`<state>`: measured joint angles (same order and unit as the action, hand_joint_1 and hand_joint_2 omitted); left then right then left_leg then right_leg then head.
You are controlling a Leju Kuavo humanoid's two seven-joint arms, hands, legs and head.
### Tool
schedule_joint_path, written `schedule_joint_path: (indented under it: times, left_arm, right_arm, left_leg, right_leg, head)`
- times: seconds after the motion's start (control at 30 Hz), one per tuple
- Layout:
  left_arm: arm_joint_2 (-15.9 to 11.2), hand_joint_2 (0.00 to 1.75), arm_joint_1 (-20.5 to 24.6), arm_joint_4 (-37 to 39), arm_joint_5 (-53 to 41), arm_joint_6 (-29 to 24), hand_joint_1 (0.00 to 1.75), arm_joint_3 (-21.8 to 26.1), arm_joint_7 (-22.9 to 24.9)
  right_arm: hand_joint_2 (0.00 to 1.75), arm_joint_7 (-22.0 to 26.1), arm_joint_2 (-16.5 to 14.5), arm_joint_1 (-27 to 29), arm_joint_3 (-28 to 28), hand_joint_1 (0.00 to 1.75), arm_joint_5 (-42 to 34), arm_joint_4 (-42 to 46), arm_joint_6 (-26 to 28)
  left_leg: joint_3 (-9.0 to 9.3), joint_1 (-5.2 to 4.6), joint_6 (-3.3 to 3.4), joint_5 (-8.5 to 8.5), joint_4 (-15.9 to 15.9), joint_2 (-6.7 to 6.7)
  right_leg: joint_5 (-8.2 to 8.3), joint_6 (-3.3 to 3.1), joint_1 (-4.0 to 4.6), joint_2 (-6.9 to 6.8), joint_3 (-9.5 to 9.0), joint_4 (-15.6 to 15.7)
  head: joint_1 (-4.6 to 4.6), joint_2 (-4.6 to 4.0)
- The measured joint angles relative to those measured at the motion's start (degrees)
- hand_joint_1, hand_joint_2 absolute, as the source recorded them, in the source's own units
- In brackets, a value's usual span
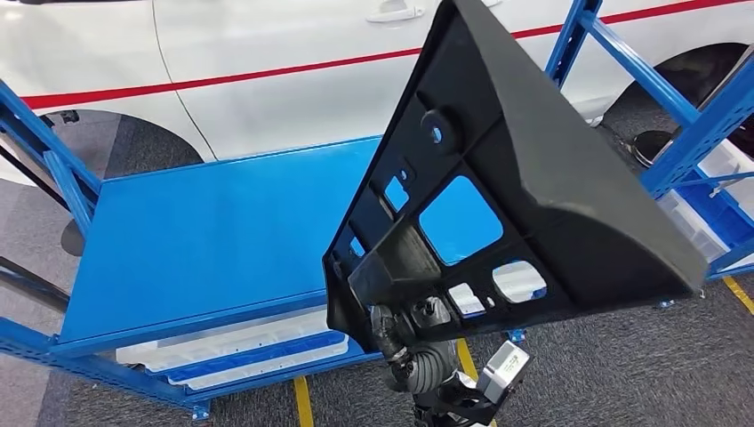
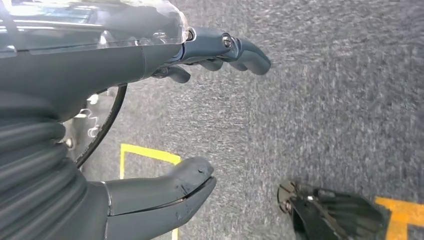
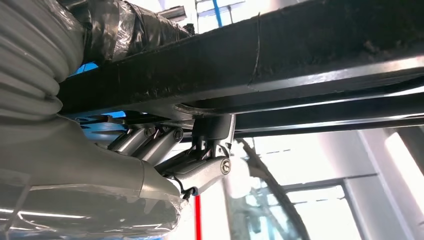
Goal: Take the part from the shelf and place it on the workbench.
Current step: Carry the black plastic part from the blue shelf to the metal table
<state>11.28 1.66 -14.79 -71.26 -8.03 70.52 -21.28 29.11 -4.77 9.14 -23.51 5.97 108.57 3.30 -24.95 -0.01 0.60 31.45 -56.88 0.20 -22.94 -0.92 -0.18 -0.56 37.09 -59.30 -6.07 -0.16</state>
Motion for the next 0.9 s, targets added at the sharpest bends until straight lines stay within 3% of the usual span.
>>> schedule_joint_path:
  times: [0.07,0.1,0.13,0.17,0.23,0.27,0.3,0.33,0.4,0.47,0.5,0.57,0.6,0.63,0.7,0.73,0.77,0.8,0.83,0.9]
  left_arm:
    - [0.0,1.75,0.0,0.0,-0.2,0.2,0.0,0.1,-0.1]
    - [0.0,1.75,0.1,0.0,-0.2,0.2,0.0,0.1,-0.1]
    - [0.1,1.75,0.1,0.0,-0.3,0.3,0.0,0.1,-0.2]
    - [0.1,1.75,0.1,0.0,-0.4,0.3,0.0,0.2,-0.2]
    - [0.0,1.75,0.1,0.0,-0.4,0.3,0.0,0.3,-0.4]
    - [0.0,1.75,0.1,0.0,-0.4,0.3,0.0,0.4,-0.4]
    - [0.0,1.75,0.1,0.0,-0.3,0.3,0.0,0.5,-0.5]
    - [0.0,1.75,0.1,0.0,-0.3,0.3,0.0,0.5,-0.6]
    - [0.0,1.75,0.1,0.0,-0.2,0.3,0.0,0.7,-0.6]
    - [0.0,1.75,0.2,0.0,-0.2,0.3,0.0,0.9,-0.7]
    - [0.0,1.75,0.2,0.0,-0.2,0.3,0.0,1.0,-0.7]
    - [0.0,1.75,0.1,0.0,-0.2,0.3,0.0,1.2,-0.7]
    - [0.0,1.75,0.1,0.0,-0.1,0.3,0.0,1.3,-0.7]
    - [0.0,1.75,0.1,0.0,-0.1,0.3,0.0,1.4,-0.7]
    - [0.0,1.75,0.0,0.0,-0.1,0.3,0.0,1.5,-0.7]
    - [0.0,1.75,0.0,0.0,-0.1,0.3,0.0,1.5,-0.7]
    - [0.0,1.75,0.0,0.0,-0.1,0.3,0.0,1.5,-0.7]
    - [0.0,1.75,0.0,0.0,-0.1,0.3,0.0,1.5,-0.7]
    - [0.0,1.75,0.1,0.0,-0.1,0.3,0.0,1.5,-0.8]
    - [0.0,1.75,0.2,0.0,-0.1,0.3,0.0,1.5,-0.8]
  right_arm:
    - [1.75,1.0,0.1,0.2,-0.1,1.75,0.5,0.0,0.0]
    - [1.75,1.4,0.2,0.4,-0.1,1.75,0.4,-0.1,-0.1]
    - [1.75,1.8,0.3,0.6,-0.1,1.75,0.1,-0.1,-0.2]
    - [1.75,2.0,0.5,0.8,-0.1,1.75,-0.2,-0.2,-0.4]
    - [1.75,2.2,0.9,1.3,-0.1,1.75,-1.2,-0.5,-0.8]
    - [1.75,2.2,1.1,1.4,-0.1,1.75,-1.6,-0.7,-0.9]
    - [1.75,2.2,1.3,1.6,-0.1,1.75,-1.8,-0.9,-0.9]
    - [1.75,2.2,1.4,1.8,-0.1,1.75,-1.9,-1.1,-1.0]
    - [1.75,2.2,1.6,2.0,-0.1,1.75,-1.9,-1.4,-1.0]
    - [1.75,2.2,1.8,2.0,-0.1,1.75,-1.9,-1.5,-1.0]
    - [1.75,2.3,1.8,2.1,-0.1,1.75,-1.9,-1.6,-1.0]
    - [1.75,2.3,1.9,2.2,-0.1,1.75,-1.9,-1.7,-1.1]
    - [1.75,2.4,1.9,2.2,-0.1,1.75,-1.9,-1.7,-1.1]
    - [1.75,2.4,2.0,2.2,-0.1,1.75,-2.0,-1.7,-1.1]
    - [1.75,2.4,2.0,2.2,-0.1,1.75,-1.9,-1.8,-1.1]
    - [1.75,2.4,2.0,2.2,-0.1,1.75,-1.9,-1.8,-1.1]
    - [1.75,2.4,2.0,2.2,-0.1,1.75,-1.9,-1.8,-1.1]
    - [1.75,2.4,2.0,2.3,-0.1,1.75,-1.9,-1.9,-1.1]
    - [1.75,2.4,2.0,2.4,-0.1,1.75,-2.0,-2.0,-1.1]
    - [1.75,2.3,2.0,2.6,0.0,1.75,-2.6,-2.1,-1.1]
  left_leg:
    - [0.0,-0.1,0.46,-0.5,1.2,0.03]
    - [-0.37,0.0,0.8,-1.16,1.5,0.17]
    - [-0.94,0.16,1.2,-1.9,1.7,0.32]
    - [-1.66,0.32,1.56,-2.67,1.9,0.48]
    - [-3.46,0.24,1.96,-3.98,1.7,0.67]
    - [-4.46,0.2,1.98,-4.65,1.5,0.7]
    - [-5.51,0.18,1.91,-5.26,1.1,0.71]
    - [-6.57,0.19,1.79,-5.77,0.7,0.72]
    - [-8.59,0.24,1.4,-6.47,-0.5,0.7]
    - [-10.01,0.17,0.84,-6.97,-1.8,0.62]
    - [-10.39,0.12,0.52,-7.28,-2.1,0.59]
    - [-10.72,0.12,-0.18,-8.11,-2.2,0.52]
    - [-11.05,0.22,-0.52,-7.87,-2.5,0.45]
    - [-11.59,0.33,-0.88,-6.56,-3.4,0.38]
    - [-13.16,0.58,-1.53,-1.15,-8.2,0.29]
    - [-13.93,0.65,-1.79,1.67,-11.8,0.29]
    - [-14.37,0.71,-1.98,3.39,-15.1,0.3]
    - [-14.22,0.73,-2.05,3.7,-17.3,0.29]
    - [-13.23,0.72,-1.99,2.69,-17.8,0.27]
    - [-8.39,0.62,-1.33,-0.52,-13.1,-0.27]
  right_leg:
    - [0.96,0.74,-0.03,-0.09,0.04,0.3]
    - [0.52,1.08,-0.03,0.04,0.3,0.0]
    - [-1.01,1.34,0.0,0.21,0.76,-1.0]
    - [-3.56,1.58,0.01,0.38,1.44,-3.1]
    - [-9.43,1.93,-0.15,0.53,3.02,-9.9]
    - [-10.82,2.1,-0.23,0.52,3.44,-13.3]
    - [-10.77,2.23,-0.31,0.52,3.28,-15.5]
    - [-9.52,2.32,-0.41,0.52,2.22,-15.8]
    - [-6.94,2.35,-0.64,0.5,-2.85,-10.2]
    - [-7.62,1.94,-0.47,0.56,-8.02,-2.4]
    - [-8.41,1.6,-0.35,0.63,-9.17,-0.2]
    - [-8.19,0.69,-0.18,0.65,-8.91,0.5]
    - [-7.66,0.19,-0.25,0.54,-8.42,0.6]
    - [-6.99,-0.37,-0.33,0.44,-7.77,0.7]
    - [-5.52,-1.11,-0.5,0.27,-6.1,0.7]
    - [-4.82,-1.23,-0.47,0.27,-5.19,0.7]
    - [-4.15,-1.22,-0.42,0.25,-4.28,0.6]
    - [-3.47,-1.18,-0.36,0.23,-3.4,0.5]
    - [-2.82,-1.11,-0.29,0.23,-2.51,0.4]
    - [-1.51,-0.86,-0.16,0.51,-0.91,0.2]
  head:
    - [0.02,-0.01]
    - [0.02,-0.01]
    - [0.0,-0.02]
    - [-0.01,-0.02]
    - [0.01,-0.01]
    - [0.01,-0.01]
    - [0.01,-0.01]
    - [0.01,-0.01]
    - [0.02,-0.01]
    - [0.04,-0.01]
    - [0.04,-0.02]
    - [0.02,-0.01]
    - [0.02,-0.01]
    - [0.02,-0.01]
    - [0.05,-0.01]
    - [0.05,-0.01]
    - [0.05,-0.01]
    - [0.05,-0.01]
    - [0.05,-0.01]
    - [0.05,-0.01]
